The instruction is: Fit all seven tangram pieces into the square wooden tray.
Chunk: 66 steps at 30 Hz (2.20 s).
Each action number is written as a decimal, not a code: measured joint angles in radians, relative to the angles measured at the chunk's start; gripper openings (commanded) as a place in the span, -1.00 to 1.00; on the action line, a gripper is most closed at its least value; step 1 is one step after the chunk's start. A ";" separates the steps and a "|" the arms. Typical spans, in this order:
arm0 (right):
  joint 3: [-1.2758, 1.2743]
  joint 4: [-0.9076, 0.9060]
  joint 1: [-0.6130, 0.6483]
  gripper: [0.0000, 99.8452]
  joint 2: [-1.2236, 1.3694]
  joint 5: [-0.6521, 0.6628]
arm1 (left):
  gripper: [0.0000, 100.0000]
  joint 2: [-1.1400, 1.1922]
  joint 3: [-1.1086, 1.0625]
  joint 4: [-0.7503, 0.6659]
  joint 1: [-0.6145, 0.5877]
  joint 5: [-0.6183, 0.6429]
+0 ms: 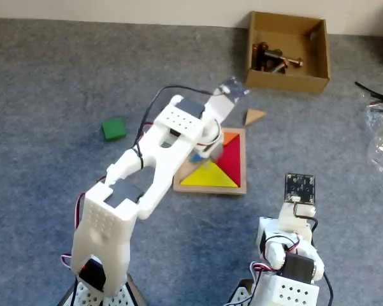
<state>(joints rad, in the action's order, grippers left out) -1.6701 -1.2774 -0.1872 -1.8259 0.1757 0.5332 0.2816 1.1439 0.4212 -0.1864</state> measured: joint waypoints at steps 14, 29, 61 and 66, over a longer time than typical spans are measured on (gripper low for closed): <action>0.000 0.000 0.000 -0.98 0.000 0.000 | -0.95 -0.031 0.008 0.098 -0.011 0.000; 0.000 0.000 0.000 -0.98 0.000 0.000 | -0.95 -0.032 -0.052 0.095 -0.012 0.002; 0.000 0.000 0.000 -0.98 0.000 0.000 | -0.99 -0.035 -0.091 0.058 -0.021 0.003; 0.000 0.000 0.000 -0.98 0.000 0.000 | -0.99 -0.037 -0.091 0.058 -0.015 0.000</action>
<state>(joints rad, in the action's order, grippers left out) -1.6701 -1.2774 -0.1872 -1.8259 0.1757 0.4964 0.1910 1.2022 0.4058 -0.1864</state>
